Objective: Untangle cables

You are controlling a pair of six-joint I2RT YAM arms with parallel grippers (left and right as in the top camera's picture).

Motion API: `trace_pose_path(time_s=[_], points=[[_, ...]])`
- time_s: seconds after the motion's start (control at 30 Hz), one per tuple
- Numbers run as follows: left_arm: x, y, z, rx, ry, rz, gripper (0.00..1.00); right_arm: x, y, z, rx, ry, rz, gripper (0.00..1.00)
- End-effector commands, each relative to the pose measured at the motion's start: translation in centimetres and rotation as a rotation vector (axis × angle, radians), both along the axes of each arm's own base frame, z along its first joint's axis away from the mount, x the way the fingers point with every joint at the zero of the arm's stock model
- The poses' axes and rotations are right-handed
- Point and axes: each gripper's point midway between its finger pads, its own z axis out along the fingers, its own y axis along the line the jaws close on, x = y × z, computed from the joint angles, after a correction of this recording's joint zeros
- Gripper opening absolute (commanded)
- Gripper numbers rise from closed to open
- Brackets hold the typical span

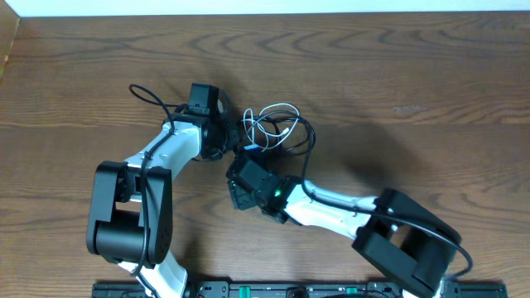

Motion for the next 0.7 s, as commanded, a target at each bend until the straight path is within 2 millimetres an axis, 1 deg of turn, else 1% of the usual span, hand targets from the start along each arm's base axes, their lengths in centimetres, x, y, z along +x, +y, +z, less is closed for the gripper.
trace_pose_path(time_s=[0.0,0.03,0.07,0.17,0.2,0.33,0.5,0.6,0.67], points=[[-0.5,0.3,-0.8,-0.011,0.032,0.02,0.08,-1.7,-3.0,-4.9,-0.138,0.09,-0.02,0.24],[-0.4,0.6,-0.8,-0.013,0.035,0.035,0.07,-1.5,-3.4,-4.9,-0.154,0.095,-0.026,0.17],[-0.4,0.9,-0.8,-0.017,0.039,0.055,0.08,-1.3,-3.7,-4.8,-0.17,0.101,-0.029,0.13],[0.0,2.4,-0.8,-0.025,0.045,0.112,0.07,-0.7,-4.8,-4.1,-0.245,0.11,-0.018,0.07],[0.1,2.7,-0.7,-0.03,0.046,0.122,0.08,-0.5,-5.3,-3.9,-0.273,0.116,-0.009,0.02],[0.2,3.9,-0.5,-0.076,0.056,0.159,0.08,-0.3,-6.9,-3.4,-0.356,0.142,0.055,0.01],[0.0,6.2,-0.7,-0.072,0.075,0.221,0.07,-0.1,-7.3,-3.0,-0.348,0.187,0.159,0.01],[0.0,7.5,-0.8,-0.072,0.082,0.257,0.07,0.7,-8.6,-3.0,-0.34,0.225,0.164,0.01],[-0.1,8.6,-0.8,-0.072,0.09,0.286,0.08,1.4,-9.8,-3.0,-0.324,0.26,0.155,0.01]])
